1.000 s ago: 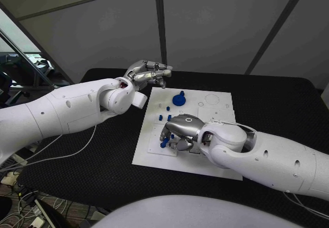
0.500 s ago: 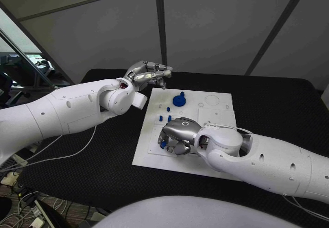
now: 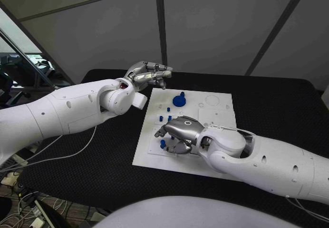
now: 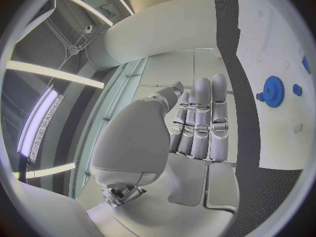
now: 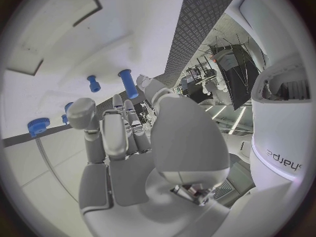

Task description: Assemble the parts on the task board

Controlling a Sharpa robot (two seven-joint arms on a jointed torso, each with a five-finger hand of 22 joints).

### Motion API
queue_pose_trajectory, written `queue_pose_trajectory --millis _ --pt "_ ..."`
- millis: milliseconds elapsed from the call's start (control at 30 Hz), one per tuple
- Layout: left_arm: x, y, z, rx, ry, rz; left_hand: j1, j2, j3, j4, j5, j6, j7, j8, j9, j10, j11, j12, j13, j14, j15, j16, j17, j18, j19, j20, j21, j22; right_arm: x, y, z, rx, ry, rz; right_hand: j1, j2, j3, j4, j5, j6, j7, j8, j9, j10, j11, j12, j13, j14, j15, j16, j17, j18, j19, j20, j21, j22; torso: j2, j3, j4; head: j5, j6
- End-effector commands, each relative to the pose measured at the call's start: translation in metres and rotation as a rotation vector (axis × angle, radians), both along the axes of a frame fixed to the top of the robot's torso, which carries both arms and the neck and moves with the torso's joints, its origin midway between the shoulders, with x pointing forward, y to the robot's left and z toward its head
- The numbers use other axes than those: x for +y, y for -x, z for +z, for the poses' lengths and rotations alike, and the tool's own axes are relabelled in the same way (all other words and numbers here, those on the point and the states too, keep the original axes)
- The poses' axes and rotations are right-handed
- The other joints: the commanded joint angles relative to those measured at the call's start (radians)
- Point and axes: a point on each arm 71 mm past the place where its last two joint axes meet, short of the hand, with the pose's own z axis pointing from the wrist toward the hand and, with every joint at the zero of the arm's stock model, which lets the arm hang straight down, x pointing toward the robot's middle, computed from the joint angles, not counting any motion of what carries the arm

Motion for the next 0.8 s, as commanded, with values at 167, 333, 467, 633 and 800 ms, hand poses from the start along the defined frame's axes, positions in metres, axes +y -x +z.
queue_pose_trajectory --millis 167,333,467,633,800 --pt "0.001 0.0 0.001 0.0 0.007 -0.008 -0.011 -0.001 -0.004 0.002 0.004 -0.005 -0.002 0.003 0.001 -0.007 0.0 0.004 -0.001 0.004 -0.001 -0.006 -0.001 -0.012 -0.002 0.002 -0.003 -0.001 -0.032 0.005 0.022 -0.044 -0.17 -0.056 0.008 0.022 -0.038 0.008 0.006 0.041 0.021 0.015 0.008 0.017 -0.011 0.066 0.008 0.016 -0.003 0.007 0.013 0.009 0.022 -0.005 0.009 0.02 -0.002 0.0001 -0.0027 -0.01 0.006" --pt "0.003 0.0 0.0 0.002 0.004 -0.006 -0.011 -0.001 -0.004 0.002 0.004 -0.005 -0.002 0.003 0.001 -0.007 0.0 0.004 -0.001 0.004 -0.001 -0.006 -0.001 -0.012 -0.002 0.002 -0.003 -0.001 -0.075 -0.005 0.039 0.041 -0.242 -0.226 -0.061 0.041 -0.083 0.08 -0.029 0.144 0.017 0.052 0.025 0.193 -0.033 0.164 0.037 0.039 -0.019 0.05 0.085 -0.011 0.092 -0.015 0.075 0.11 -0.003 -0.0006 -0.0053 -0.031 0.013" --pt "0.009 0.002 -0.002 0.004 -0.004 0.004 -0.011 -0.001 -0.004 0.002 0.004 -0.005 -0.002 0.003 0.001 -0.007 0.0 0.004 -0.001 0.004 -0.001 -0.006 -0.001 -0.012 -0.002 0.002 -0.003 -0.001 -0.122 -0.016 0.043 0.159 -0.241 -0.447 -0.085 0.009 -0.13 0.108 -0.01 0.168 -0.011 0.062 0.027 0.333 -0.067 0.233 0.088 0.049 -0.047 0.075 0.123 -0.019 0.12 -0.04 0.104 0.149 -0.003 0.0014 -0.0142 -0.042 0.027" --pt "0.012 0.003 -0.002 0.004 -0.008 0.01 -0.012 -0.001 -0.005 0.002 0.004 -0.005 -0.002 0.004 0.001 -0.007 0.0 0.006 -0.001 0.005 -0.001 -0.008 -0.002 -0.012 -0.002 0.003 -0.005 -0.002 -0.159 -0.019 0.041 0.242 -0.183 -0.61 -0.114 -0.006 -0.237 0.161 0.062 0.189 -0.043 0.115 0.045 0.455 -0.101 0.673 0.538 0.066 -0.077 0.127 0.214 -0.035 0.171 -0.074 0.155 0.219 -0.005 0.0002 -0.0184 -0.063 0.028" --pt "0.014 0.004 -0.002 0.003 -0.01 0.013 -0.014 -0.001 -0.005 0.003 0.004 -0.005 -0.002 0.004 0.001 -0.007 0.0 0.006 -0.001 0.005 0.0 -0.008 -0.003 -0.012 -0.002 0.003 -0.005 -0.003 -0.179 -0.013 0.038 0.283 -0.14 -0.703 -0.088 0.04 -0.36 0.256 0.083 0.17 -0.049 0.201 0.092 0.477 -0.099 1.206 1.164 0.083 -0.078 0.191 0.344 -0.047 0.204 -0.078 0.191 0.272 -0.003 0.0033 -0.0206 -0.08 0.024"
